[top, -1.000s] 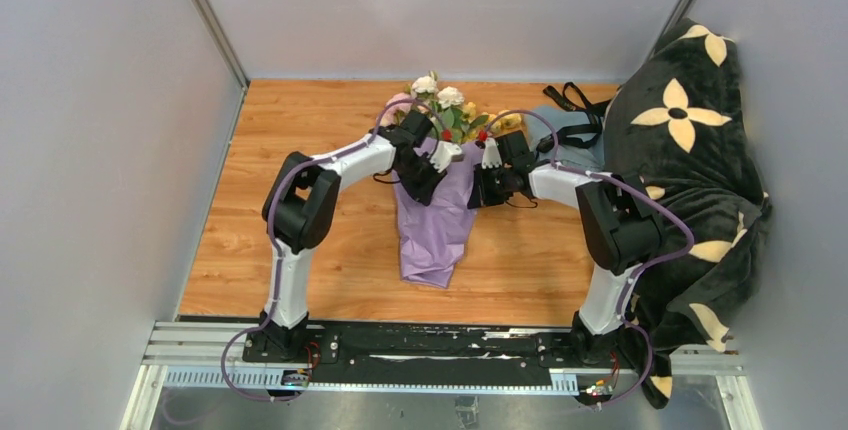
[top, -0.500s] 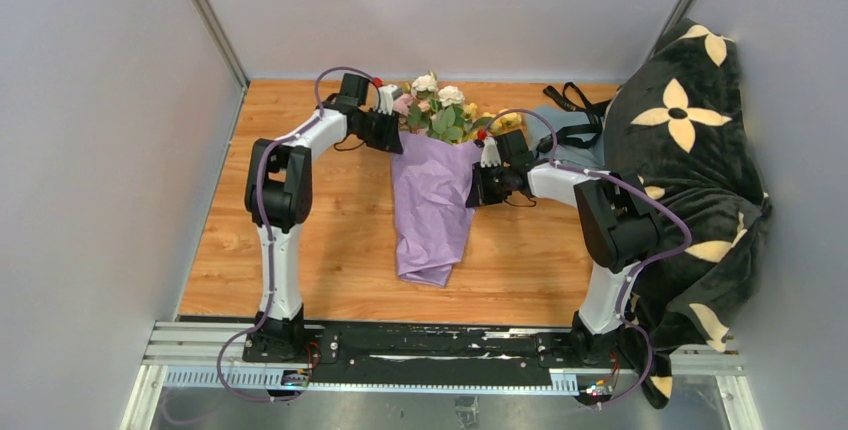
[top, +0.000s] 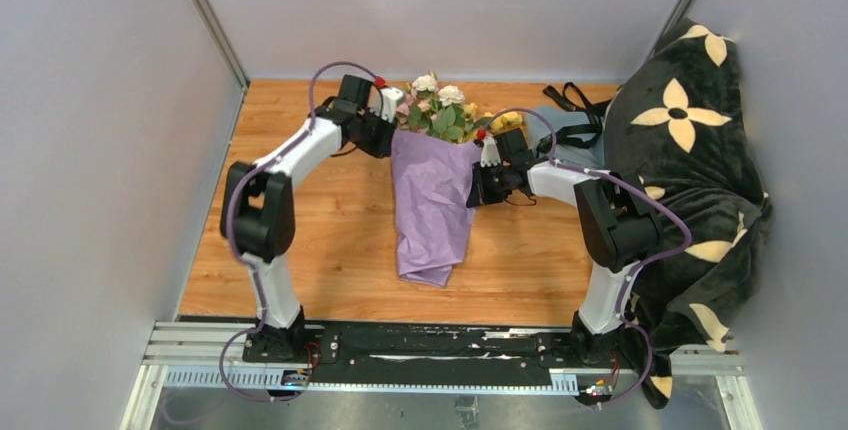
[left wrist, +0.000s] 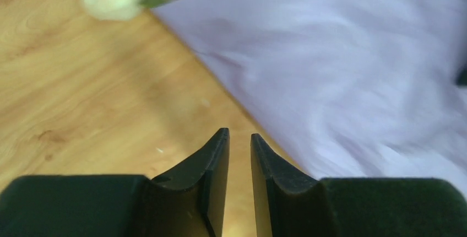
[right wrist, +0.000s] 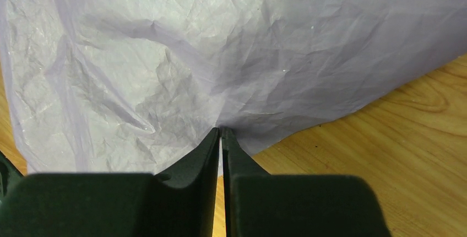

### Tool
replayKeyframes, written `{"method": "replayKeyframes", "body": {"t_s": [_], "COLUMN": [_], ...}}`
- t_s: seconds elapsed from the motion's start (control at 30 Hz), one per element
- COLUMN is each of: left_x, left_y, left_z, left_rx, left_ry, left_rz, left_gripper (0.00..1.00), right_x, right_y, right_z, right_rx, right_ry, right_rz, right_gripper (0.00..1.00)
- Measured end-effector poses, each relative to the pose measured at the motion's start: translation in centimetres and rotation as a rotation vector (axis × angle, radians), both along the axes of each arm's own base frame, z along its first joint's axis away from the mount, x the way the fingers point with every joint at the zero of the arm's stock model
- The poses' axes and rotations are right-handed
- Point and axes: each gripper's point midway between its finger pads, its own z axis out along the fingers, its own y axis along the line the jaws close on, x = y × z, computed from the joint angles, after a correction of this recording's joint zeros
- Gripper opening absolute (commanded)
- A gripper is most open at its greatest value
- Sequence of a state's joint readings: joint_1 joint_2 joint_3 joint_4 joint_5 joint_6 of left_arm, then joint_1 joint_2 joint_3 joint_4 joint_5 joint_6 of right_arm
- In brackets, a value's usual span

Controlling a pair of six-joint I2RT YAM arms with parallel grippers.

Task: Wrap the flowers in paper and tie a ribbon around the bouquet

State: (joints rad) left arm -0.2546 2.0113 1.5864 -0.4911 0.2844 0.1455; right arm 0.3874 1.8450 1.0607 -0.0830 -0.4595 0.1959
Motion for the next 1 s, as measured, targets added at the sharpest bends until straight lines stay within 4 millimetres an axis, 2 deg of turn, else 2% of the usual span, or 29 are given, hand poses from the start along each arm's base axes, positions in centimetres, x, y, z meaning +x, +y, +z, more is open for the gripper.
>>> {"method": "replayKeyframes", "body": {"t_s": [0.07, 0.13, 0.17, 0.23, 0.27, 0.33, 0.37, 0.43, 0.5, 0.57, 0.63, 0.77, 0.83, 0.87, 0.93, 1.0], "left_x": [-4.0, -10.0, -12.3, -17.2, -19.6, -22.5, -23.4, -24.4, -24.1, -24.2, -24.3, -24.4, -24.4, -24.4, -24.4, -24.5], "left_y": [-2.4, -7.7, -9.9, -14.0, -15.6, -16.6, -16.3, -15.2, -15.8, -16.0, -16.1, -16.2, -16.2, -16.2, -16.2, -16.2], "left_z": [2.8, 5.2, 5.3, 4.0, 2.4, -1.5, -3.5, -6.8, -6.3, -6.7, -6.7, -6.7, -6.7, -6.7, -6.7, -6.7], "left_rx": [0.019, 0.029, 0.034, 0.071, 0.107, 0.198, 0.254, 0.357, 0.394, 0.433, 0.462, 0.475, 0.475, 0.475, 0.475, 0.475], "left_ry": [-0.064, -0.153, -0.180, -0.208, -0.203, -0.168, -0.148, -0.125, -0.196, -0.231, -0.252, -0.266, -0.265, -0.264, -0.261, -0.258], "left_rz": [-0.110, -0.318, -0.407, -0.593, -0.680, -0.789, -0.822, -0.861, -0.878, -0.899, -0.910, -0.917, -0.918, -0.919, -0.921, -0.923], "left_gripper": [0.32, 0.33, 0.34, 0.34, 0.34, 0.34, 0.34, 0.34, 0.34, 0.34, 0.34, 0.34, 0.34, 0.34, 0.34, 0.34], "right_x": [0.0, 0.0, 0.0, 0.0, 0.0, 0.0, -0.1, -0.1, 0.3, 1.7, 3.9, 9.0, 10.4, 11.0, 12.0, 13.1], "right_y": [0.0, -0.1, -0.1, -0.2, -0.2, -0.3, -0.5, -1.0, -1.8, -3.3, -5.5, -12.1, -14.7, -15.8, -17.1, -17.8], "right_z": [0.0, 0.1, 0.1, 0.1, 0.2, 0.3, 0.4, 0.7, 1.8, 4.0, 7.3, 16.0, 18.4, 19.1, 19.4, 18.2], "right_rx": [-0.003, -0.010, -0.011, -0.014, -0.017, -0.027, -0.035, -0.049, -0.058, -0.065, -0.074, -0.139, -0.186, -0.212, -0.258, -0.304], "right_ry": [0.000, 0.000, 0.001, 0.004, 0.006, 0.011, 0.012, 0.018, 0.016, -0.018, -0.089, -0.317, -0.370, -0.385, -0.386, -0.354], "right_rz": [0.002, 0.003, 0.003, 0.003, 0.003, 0.002, -0.001, -0.008, -0.030, -0.079, -0.150, -0.352, -0.432, -0.465, -0.499, -0.515], "right_gripper": [0.11, 0.11, 0.11, 0.12, 0.12, 0.12, 0.13, 0.15, 0.17, 0.20, 0.24, 0.38, 0.42, 0.44, 0.47, 0.51]}}
